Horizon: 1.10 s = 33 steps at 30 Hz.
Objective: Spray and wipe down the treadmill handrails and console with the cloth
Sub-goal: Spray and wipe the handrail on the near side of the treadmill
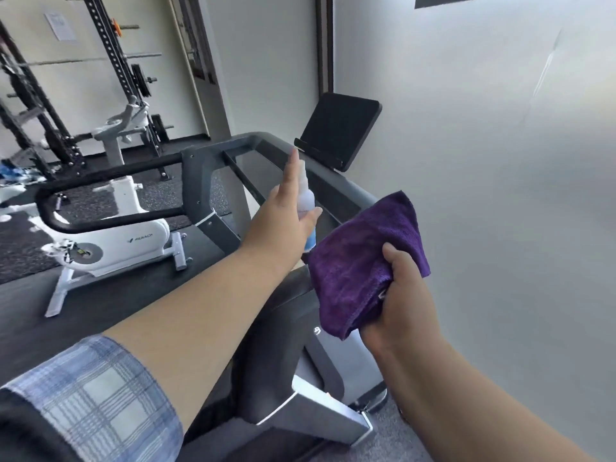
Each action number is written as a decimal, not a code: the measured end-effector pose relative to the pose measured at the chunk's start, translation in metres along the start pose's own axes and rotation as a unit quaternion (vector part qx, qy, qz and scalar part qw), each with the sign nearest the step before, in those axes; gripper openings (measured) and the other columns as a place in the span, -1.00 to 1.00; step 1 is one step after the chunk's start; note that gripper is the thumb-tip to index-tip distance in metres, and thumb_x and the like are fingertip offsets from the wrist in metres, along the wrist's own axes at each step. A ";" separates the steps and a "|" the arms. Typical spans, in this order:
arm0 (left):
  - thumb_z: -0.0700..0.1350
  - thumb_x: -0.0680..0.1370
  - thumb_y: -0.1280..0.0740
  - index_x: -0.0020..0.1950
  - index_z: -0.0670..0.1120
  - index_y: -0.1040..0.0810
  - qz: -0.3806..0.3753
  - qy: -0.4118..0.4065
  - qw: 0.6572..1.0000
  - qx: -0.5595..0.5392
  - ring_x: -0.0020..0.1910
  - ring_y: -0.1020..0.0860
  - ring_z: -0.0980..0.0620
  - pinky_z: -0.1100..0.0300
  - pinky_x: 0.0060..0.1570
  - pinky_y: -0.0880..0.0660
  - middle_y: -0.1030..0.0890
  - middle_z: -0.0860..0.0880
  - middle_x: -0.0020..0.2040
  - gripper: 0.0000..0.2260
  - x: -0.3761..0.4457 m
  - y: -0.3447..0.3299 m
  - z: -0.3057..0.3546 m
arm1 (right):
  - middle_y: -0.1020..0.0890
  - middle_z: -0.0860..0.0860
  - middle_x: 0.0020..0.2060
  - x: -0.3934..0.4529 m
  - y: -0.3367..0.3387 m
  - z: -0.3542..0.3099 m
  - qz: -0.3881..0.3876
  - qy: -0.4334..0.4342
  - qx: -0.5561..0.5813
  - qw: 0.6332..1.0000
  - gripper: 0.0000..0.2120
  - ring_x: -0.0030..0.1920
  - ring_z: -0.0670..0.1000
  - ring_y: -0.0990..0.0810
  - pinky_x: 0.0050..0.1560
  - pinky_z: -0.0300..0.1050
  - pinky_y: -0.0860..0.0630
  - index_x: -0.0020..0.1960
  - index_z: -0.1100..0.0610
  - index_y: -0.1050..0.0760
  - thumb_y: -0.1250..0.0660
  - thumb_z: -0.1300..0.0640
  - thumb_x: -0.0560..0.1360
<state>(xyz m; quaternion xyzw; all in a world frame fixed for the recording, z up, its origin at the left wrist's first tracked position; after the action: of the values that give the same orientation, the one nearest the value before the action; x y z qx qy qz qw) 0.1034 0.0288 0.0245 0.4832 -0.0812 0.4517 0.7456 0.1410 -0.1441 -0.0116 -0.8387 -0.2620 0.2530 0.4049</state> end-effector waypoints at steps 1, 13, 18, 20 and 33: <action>0.00 0.57 -0.37 0.51 0.38 0.25 0.010 -0.003 1.000 0.004 0.10 -0.56 -0.09 0.15 -0.05 -0.35 -0.47 -0.12 0.36 -0.15 -0.007 0.013 -0.002 | -0.74 0.08 -0.06 -0.001 -0.005 0.005 -0.007 -0.007 -0.005 1.000 -0.83 -0.06 0.13 -0.74 -0.13 0.13 -0.66 0.13 0.10 -0.57 -0.35 0.10 0.56; -0.10 0.57 -0.28 0.54 0.19 -0.09 0.136 0.095 0.986 0.004 0.25 -0.43 0.04 0.52 0.09 -0.28 -0.35 0.11 0.44 -0.38 -0.125 0.152 -0.060 | -0.75 0.06 -0.16 -0.029 -0.055 0.087 -0.058 -0.089 -0.055 0.993 -0.91 -0.15 0.11 -0.74 -0.27 0.07 -0.64 0.00 0.10 -0.59 -0.39 0.12 0.52; 0.00 0.47 -0.26 0.38 0.36 -0.15 0.120 0.134 0.983 -0.027 -0.11 -0.42 0.21 0.35 -0.13 -0.35 -0.43 0.19 0.16 -0.45 -0.179 0.173 -0.066 | -0.64 -0.12 -0.36 -0.040 -0.066 0.090 -0.052 0.047 -0.198 0.978 -0.81 -0.29 -0.08 -0.68 -0.29 -0.08 -0.57 -0.24 -0.13 -0.60 -0.32 0.09 0.50; 0.03 0.45 -0.25 0.34 0.39 -0.14 0.107 0.149 0.982 -0.046 -0.10 -0.46 0.18 0.23 -0.07 -0.37 -0.50 0.16 0.12 -0.46 -0.199 0.176 -0.070 | -0.51 -0.16 -0.43 -0.046 -0.067 0.090 -0.046 0.138 -0.339 0.929 -0.82 -0.38 -0.13 -0.53 -0.29 -0.09 -0.47 -0.32 -0.15 -0.52 -0.25 0.02 0.43; -0.01 0.51 -0.29 0.37 0.41 -0.05 0.014 0.226 0.974 -0.002 -0.23 -0.56 -0.01 0.15 -0.26 -0.43 -0.62 0.08 0.10 -0.41 -0.323 0.199 -0.098 | -0.34 0.06 0.49 -0.065 -0.067 0.198 -0.205 0.296 -0.848 0.388 -0.36 0.52 0.22 -0.15 0.54 0.25 0.02 0.51 -0.12 -0.32 -0.31 0.16 0.45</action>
<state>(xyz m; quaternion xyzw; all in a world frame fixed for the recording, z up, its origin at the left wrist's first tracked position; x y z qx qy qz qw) -0.2640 -0.0607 -0.0783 0.3657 0.0817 0.5591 0.7396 -0.0486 -0.0419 -0.0517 -0.6901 -0.3689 -0.4551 -0.4249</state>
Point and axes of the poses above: each hand's wrist, its own x-axis towards the middle knuckle, its own y-axis out of the back of the hand, z = x × y, the point moved 2 cm from there along x, towards the middle knuckle
